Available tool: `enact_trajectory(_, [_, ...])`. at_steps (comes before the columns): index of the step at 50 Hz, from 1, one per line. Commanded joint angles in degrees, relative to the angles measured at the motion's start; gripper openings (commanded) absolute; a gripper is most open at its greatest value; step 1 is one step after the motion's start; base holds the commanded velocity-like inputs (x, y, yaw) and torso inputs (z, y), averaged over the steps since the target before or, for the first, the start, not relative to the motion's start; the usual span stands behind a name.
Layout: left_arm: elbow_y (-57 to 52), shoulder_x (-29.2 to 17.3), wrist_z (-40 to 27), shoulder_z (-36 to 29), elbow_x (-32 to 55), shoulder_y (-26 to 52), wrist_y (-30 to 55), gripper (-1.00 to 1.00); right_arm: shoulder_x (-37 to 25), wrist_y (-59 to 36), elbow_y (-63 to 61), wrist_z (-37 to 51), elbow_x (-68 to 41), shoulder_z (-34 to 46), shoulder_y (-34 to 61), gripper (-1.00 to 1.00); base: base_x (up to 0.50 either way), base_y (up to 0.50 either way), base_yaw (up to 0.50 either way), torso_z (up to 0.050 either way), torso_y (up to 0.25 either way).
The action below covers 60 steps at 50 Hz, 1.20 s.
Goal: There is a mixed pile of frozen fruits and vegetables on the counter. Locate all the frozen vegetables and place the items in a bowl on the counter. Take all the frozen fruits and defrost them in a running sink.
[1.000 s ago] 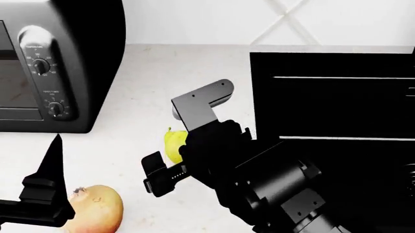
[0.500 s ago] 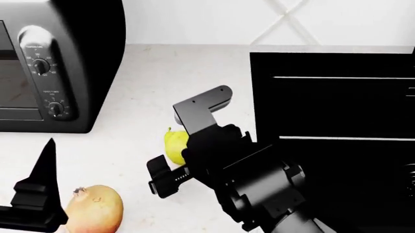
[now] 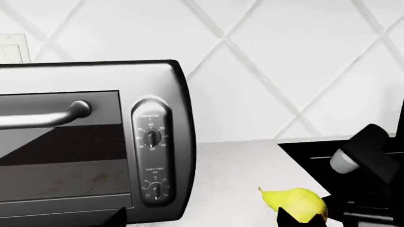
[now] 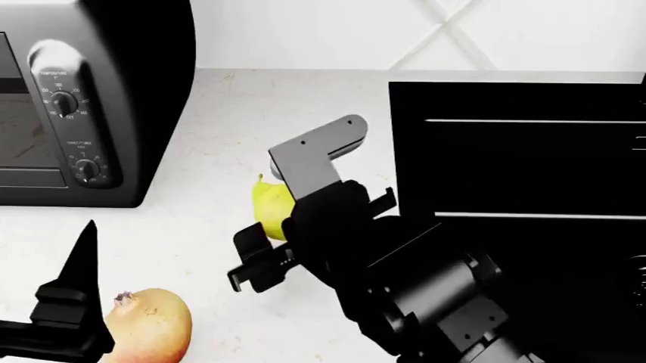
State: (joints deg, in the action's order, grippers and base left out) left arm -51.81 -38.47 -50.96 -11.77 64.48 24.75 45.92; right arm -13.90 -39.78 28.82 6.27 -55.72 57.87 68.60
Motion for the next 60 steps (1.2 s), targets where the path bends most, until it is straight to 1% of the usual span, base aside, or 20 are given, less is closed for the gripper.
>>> enact_trajectory(1, [-0.9, -3.3, -4.0, 1.1, 13.0, 4.2, 3.2, 1.0, -5.2, -2.2, -9.8, 3.6, -1.8, -2.7, -0.1, -1.0, 0.0, 0.0, 0.0, 0.0, 0.0])
enact_trajectory(2, [-0.7, -3.7, -4.6, 1.1, 14.4, 4.7, 3.4, 1.0, -5.2, -2.1, -9.7, 3.6, -1.9, -2.8, -0.2, -1.0, 0.0, 0.0, 0.0, 0.0, 0.0])
enact_trajectory(3, [-0.3, -5.6, -5.5, 0.7, 18.2, 6.0, 4.8, 1.0, -5.4, -1.7, -9.7, 3.7, -1.9, -3.0, -0.4, -1.0, 0.0, 0.0, 0.0, 0.0, 0.0])
enact_trajectory(5, [0.3, -7.1, -6.6, 0.6, 21.1, 7.0, 5.6, 1.0, -5.8, -1.3, -10.5, 4.2, -2.5, -3.9, -0.7, -1.0, 0.0, 0.0, 0.0, 0.0, 0.0])
enact_trajectory(6, [0.4, -7.4, -6.6, 1.0, 22.2, 7.1, 5.3, 1.0, -6.0, -1.1, -11.1, 4.7, -2.7, -4.3, -0.7, -1.0, 0.0, 0.0, 0.0, 0.0, 0.0])
enact_trajectory(7, [0.0, -9.0, -6.9, 2.4, 25.3, 6.2, 4.1, 1.0, -6.8, -0.8, -12.8, 5.5, -3.3, -5.2, -0.6, -1.0, 0.0, 0.0, 0.0, 0.0, 0.0])
enact_trajectory(10, [-0.3, -11.0, -8.6, 3.6, 29.1, 6.0, 3.2, 1.0, -8.4, -1.2, -16.5, 7.9, -5.1, -7.4, -0.1, -1.0, 0.0, 0.0, 0.0, 0.0, 0.0])
enact_trajectory(12, [-1.5, -13.7, -9.2, 5.4, 33.8, 3.7, 1.4, 1.0, -10.0, -2.3, -20.5, 10.0, -7.1, -9.1, 0.7, -1.0, 0.0, 0.0, 0.0, 0.0, 0.0])
enact_trajectory(13, [-2.4, -14.7, -8.9, 6.4, 33.8, 2.7, 1.2, 1.0, -10.4, -2.5, -21.6, 10.6, -7.4, -9.5, 0.9, -1.0, 0.0, 0.0, 0.0, 0.0, 0.0])
enact_trajectory(14, [-3.2, -16.2, -8.3, 8.3, 34.8, 0.1, 0.1, 1.0, -11.1, -3.1, -23.3, 11.6, -8.5, -10.3, 1.3, -1.0, 0.0, 0.0, 0.0, 0.0, 0.0])
enact_trajectory(15, [-3.5, -16.7, -7.8, 9.1, 34.8, -1.2, -0.2, 1.0, -11.4, -3.4, -24.3, 12.0, -8.9, -10.6, 1.4, -1.0, 0.0, 0.0, 0.0, 0.0, 0.0])
enact_trajectory(16, [-3.4, -16.5, -7.2, 9.3, 33.8, -2.1, 0.0, 1.0, -11.9, -3.7, -25.8, 12.8, -9.7, -11.3, 1.7, -1.0, 0.0, 0.0, 0.0, 0.0, 0.0])
enact_trajectory(18, [-2.1, -14.8, -6.1, 8.0, 31.3, -2.8, 0.9, 1.0, -13.0, -4.3, -28.9, 14.7, -11.4, -12.6, 2.2, -1.0, 0.0, 0.0, 0.0, 0.0, 0.0])
enact_trajectory(24, [0.5, -11.9, -4.5, 4.8, 27.9, -1.7, 2.8, 1.0, -15.3, -5.7, -35.5, 18.3, -14.6, -14.7, 2.6, -1.0, 0.0, 0.0, 0.0, 0.0, 0.0])
enact_trajectory(29, [3.6, -7.7, -2.3, 0.9, 22.0, -0.7, 4.7, 1.0, -17.3, -4.5, -40.4, 22.5, -16.6, -17.2, 0.5, -1.0, 0.0, 0.0, 0.0, 0.0, 0.0])
enact_trajectory(31, [3.9, -7.6, -0.8, 1.2, 20.4, -2.4, 4.0, 1.0, -18.7, -3.9, -43.2, 24.5, -17.4, -18.6, -0.2, -1.0, 0.0, 0.0, 0.0, 0.0, 0.0])
enact_trajectory(36, [7.1, -4.7, 0.9, -1.3, 17.6, -0.4, 4.8, 1.0, -21.9, -3.7, -49.2, 28.5, -20.9, -21.2, -1.9, -1.0, 0.0, 0.0, 0.0, 0.0, 0.0])
enact_trajectory(45, [10.9, -2.8, 5.2, -3.6, 11.8, -1.8, 4.1, 1.0, -23.7, -2.5, -51.8, 29.8, -23.4, -22.9, -4.1, -1.0, 0.0, 0.0, 0.0, 0.0, 0.0])
enact_trajectory(51, [12.2, -2.2, 8.1, -4.7, 9.8, -3.3, 3.3, 1.0, -24.9, -2.5, -53.7, 32.2, -26.3, -24.8, -3.3, -1.0, 0.0, 0.0, 0.0, 0.0, 0.0])
enact_trajectory(60, [14.8, -0.2, 10.4, -6.5, 7.8, -1.9, 3.1, 1.0, -25.3, -1.7, -53.7, 31.8, -26.1, -24.8, -5.1, -1.0, 0.0, 0.0, 0.0, 0.0, 0.0])
